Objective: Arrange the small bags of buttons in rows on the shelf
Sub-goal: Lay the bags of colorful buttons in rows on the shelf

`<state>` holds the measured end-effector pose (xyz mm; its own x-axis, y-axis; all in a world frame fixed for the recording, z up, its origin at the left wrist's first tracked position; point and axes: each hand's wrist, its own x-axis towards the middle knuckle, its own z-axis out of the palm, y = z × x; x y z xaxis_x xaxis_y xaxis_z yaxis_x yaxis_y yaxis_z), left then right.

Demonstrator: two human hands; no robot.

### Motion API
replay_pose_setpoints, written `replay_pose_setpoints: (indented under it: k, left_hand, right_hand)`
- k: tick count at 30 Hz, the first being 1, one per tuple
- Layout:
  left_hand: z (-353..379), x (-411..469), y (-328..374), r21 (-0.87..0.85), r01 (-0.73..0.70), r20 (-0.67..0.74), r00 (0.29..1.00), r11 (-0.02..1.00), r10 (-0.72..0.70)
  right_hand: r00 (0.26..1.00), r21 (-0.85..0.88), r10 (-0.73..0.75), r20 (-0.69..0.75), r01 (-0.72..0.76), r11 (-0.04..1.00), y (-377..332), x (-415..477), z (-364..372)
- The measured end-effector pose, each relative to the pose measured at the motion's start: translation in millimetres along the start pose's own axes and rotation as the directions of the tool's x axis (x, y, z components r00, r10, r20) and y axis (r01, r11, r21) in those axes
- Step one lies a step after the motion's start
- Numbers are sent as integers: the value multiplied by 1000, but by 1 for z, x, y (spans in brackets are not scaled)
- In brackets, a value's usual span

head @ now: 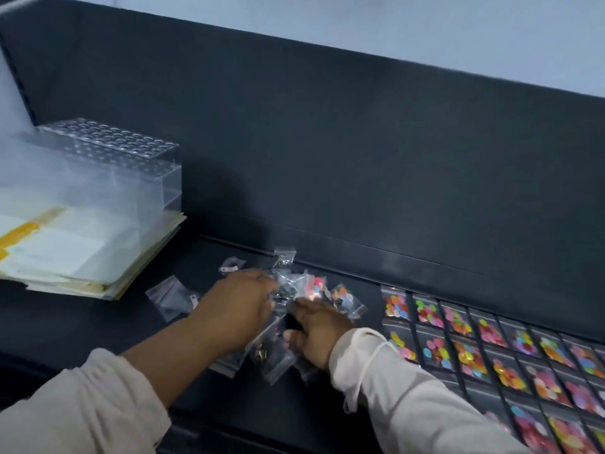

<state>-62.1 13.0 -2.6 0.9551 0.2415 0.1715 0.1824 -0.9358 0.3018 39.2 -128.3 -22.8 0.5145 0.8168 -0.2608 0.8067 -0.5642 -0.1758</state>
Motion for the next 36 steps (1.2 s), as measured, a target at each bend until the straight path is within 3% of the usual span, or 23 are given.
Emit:
replay_pose_setpoints:
  k: [2, 5, 7, 10, 14, 16, 19, 28, 32, 36]
  left_hand:
    - [8, 14, -9, -29, -33, 35, 999, 999, 34]
    - [21, 33, -13, -36, -97, 133, 986, 995, 101]
    - [28, 41, -14, 23, -161, 212, 965, 987, 152]
    - [29, 46, -20, 157, -132, 292, 953, 979, 82]
    - [26, 56, -22, 229, -95, 133, 989, 969, 65]
    - [25, 66, -17, 189, -87, 40, 996, 978, 81]
    - [28, 82, -6, 137, -129, 14, 992, 982, 128]
    - [57, 118, 8, 4, -189, 279, 943, 982, 180]
    - [51, 117, 7, -239, -21, 207, 976, 971, 72]
    - [46, 117, 0, -482, 164, 217, 974, 861, -64]
  right_hand:
    - [996, 54, -83, 31, 81, 995, -11, -3, 2]
    - [985, 306, -133, -112, 162, 938, -10, -6, -2]
    - [980, 398, -2, -198, 82, 914, 3, -7, -7]
    - [938, 384, 260, -231, -157, 910, 32, -9, -15]
    - [843, 347, 471, -260, -374, 860, 62, -3, -23]
    - [785, 344, 562, -262, -468, 814, 70, 2, -28]
    - [751, 317, 631, -192, -561, 764, 76, 11, -32]
    - [751, 242, 661, -9, -639, 730, 76, 35, -21]
    - [774, 88, 633, -12, -630, 772, 69, 36, -24]
    - [774, 286, 629, -75, -588, 757, 63, 29, -34]
